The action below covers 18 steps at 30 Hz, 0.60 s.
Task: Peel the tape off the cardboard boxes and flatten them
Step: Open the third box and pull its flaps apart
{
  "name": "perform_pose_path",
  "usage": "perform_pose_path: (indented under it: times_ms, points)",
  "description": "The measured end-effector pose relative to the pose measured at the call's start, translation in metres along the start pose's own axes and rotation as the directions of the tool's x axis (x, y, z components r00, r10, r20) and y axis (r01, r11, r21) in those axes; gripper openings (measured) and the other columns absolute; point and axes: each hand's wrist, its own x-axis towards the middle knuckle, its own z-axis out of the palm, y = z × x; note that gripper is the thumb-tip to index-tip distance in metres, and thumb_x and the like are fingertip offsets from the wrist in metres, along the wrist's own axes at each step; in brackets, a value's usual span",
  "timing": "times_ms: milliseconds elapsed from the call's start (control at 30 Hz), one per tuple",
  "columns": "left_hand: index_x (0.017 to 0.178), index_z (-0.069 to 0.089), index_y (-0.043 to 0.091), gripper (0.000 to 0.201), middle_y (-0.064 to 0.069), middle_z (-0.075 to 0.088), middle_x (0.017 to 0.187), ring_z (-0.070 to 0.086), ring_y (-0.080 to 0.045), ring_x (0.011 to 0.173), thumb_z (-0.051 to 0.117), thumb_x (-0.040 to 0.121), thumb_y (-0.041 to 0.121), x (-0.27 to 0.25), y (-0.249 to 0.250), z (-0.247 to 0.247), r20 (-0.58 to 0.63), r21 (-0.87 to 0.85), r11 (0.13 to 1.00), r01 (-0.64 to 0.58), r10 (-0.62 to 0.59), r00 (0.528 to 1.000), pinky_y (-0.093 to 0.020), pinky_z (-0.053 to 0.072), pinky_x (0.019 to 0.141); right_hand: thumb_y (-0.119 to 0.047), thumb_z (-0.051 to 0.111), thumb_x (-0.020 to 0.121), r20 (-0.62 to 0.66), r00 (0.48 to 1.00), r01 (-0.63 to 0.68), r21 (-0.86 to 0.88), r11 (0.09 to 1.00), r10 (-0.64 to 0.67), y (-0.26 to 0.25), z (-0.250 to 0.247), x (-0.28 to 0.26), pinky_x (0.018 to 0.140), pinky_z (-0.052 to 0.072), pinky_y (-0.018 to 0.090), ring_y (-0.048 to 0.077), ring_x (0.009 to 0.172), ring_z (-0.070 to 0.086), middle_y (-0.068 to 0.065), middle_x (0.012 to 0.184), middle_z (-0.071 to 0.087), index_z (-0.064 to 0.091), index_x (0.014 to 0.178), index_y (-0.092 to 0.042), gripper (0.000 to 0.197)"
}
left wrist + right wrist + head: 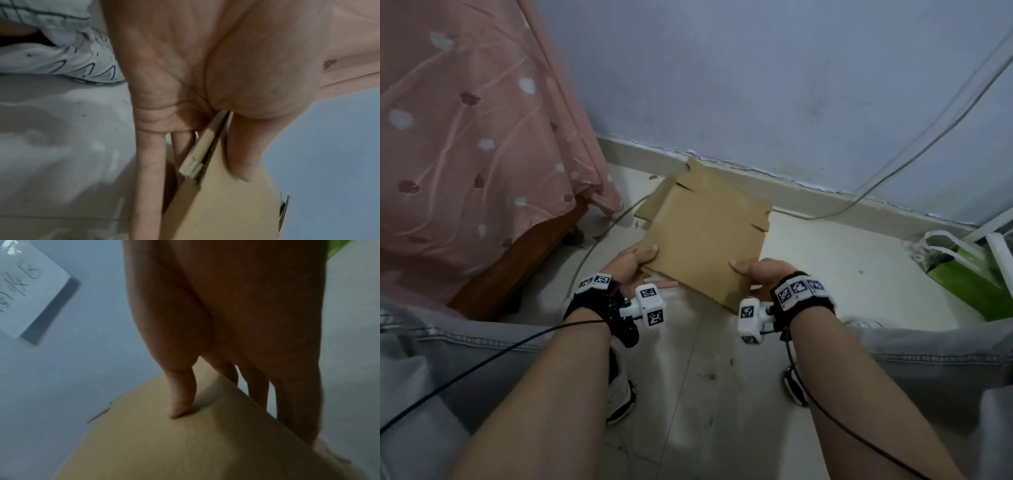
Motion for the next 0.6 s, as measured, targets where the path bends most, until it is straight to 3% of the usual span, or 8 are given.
perform_pose_path:
  times_ms: [133,200,233,300,367,500,600]
  points:
    - [0.133,0.051,0.007,0.040,-0.017,0.064,0.120,0.065,-0.034,0.099,0.060,0.094,0.007,0.025,0.008,0.009,-0.177,0.016,0.998,-0.065,0.066,0.982,-0.045,0.060,0.065,-0.018,0.070,0.092,-0.069,0.995,0.092,0.324,0.941,-0.073,-0.006,0.003,0.018,0.095,0.051,0.045,0.033,0.112,0.059,0.014,0.123,0.062,0.055,0.122,0.001,0.038]
    - [0.136,0.046,0.003,0.052,-0.019,0.063,0.121,0.067,-0.032,0.096,0.067,0.089,0.003,0.041,0.016,0.016,-0.281,-0.013,0.992,-0.122,0.114,0.953,-0.042,0.060,0.067,-0.016,0.067,0.093,-0.149,0.982,0.163,0.386,0.908,-0.113,-0.027,0.002,0.037,0.097,0.050,0.046,0.032,0.112,0.061,0.014,0.126,0.063,0.056,0.127,0.001,0.040]
    - [0.134,0.046,0.002,0.050,-0.020,0.064,0.119,0.068,-0.030,0.094,0.067,0.089,0.002,0.049,0.023,0.020,-0.299,-0.033,0.988,-0.154,0.137,0.944,-0.043,0.060,0.072,-0.015,0.069,0.092,-0.198,0.970,0.212,0.391,0.896,-0.143,-0.041,0.001,0.048,0.097,0.051,0.045,0.031,0.111,0.062,0.014,0.127,0.064,0.058,0.127,0.000,0.041]
    - [0.118,0.051,0.001,0.026,-0.018,0.065,0.108,0.066,-0.029,0.089,0.060,0.094,0.004,0.065,0.044,0.031,-0.298,-0.056,0.979,-0.198,0.173,0.939,-0.043,0.059,0.076,-0.018,0.076,0.086,-0.285,0.938,0.295,0.364,0.883,-0.195,-0.075,-0.004,0.070,0.096,0.053,0.045,0.029,0.105,0.066,0.013,0.121,0.068,0.062,0.120,-0.002,0.041]
    - [0.108,0.051,0.001,0.011,-0.018,0.060,0.101,0.062,-0.029,0.086,0.052,0.098,0.006,0.081,0.072,0.037,-0.289,-0.061,0.975,-0.215,0.189,0.939,-0.041,0.061,0.067,-0.027,0.085,0.074,-0.347,0.917,0.316,0.331,0.889,-0.197,-0.108,-0.009,0.084,0.089,0.057,0.047,0.029,0.095,0.069,0.011,0.108,0.072,0.064,0.114,-0.003,0.051]
    - [0.095,0.054,-0.003,0.011,-0.017,0.061,0.090,0.064,-0.027,0.077,0.051,0.099,0.007,0.116,0.111,0.029,-0.323,0.013,0.979,-0.205,0.198,0.925,-0.032,0.059,0.052,-0.041,0.086,0.065,-0.365,0.902,0.320,0.211,0.924,-0.229,-0.141,-0.008,0.123,0.086,0.058,0.046,0.029,0.095,0.069,0.008,0.112,0.071,0.062,0.118,-0.010,0.067]
    - [0.080,0.053,-0.001,0.020,-0.019,0.065,0.088,0.067,-0.022,0.062,0.058,0.097,0.010,0.146,0.110,0.012,-0.379,0.257,0.960,-0.107,0.202,0.903,-0.033,0.061,0.061,-0.039,0.085,0.071,-0.409,0.895,0.254,0.145,0.956,-0.176,-0.139,0.007,0.140,0.091,0.056,0.046,0.031,0.104,0.066,0.009,0.117,0.067,0.059,0.122,-0.004,0.068]
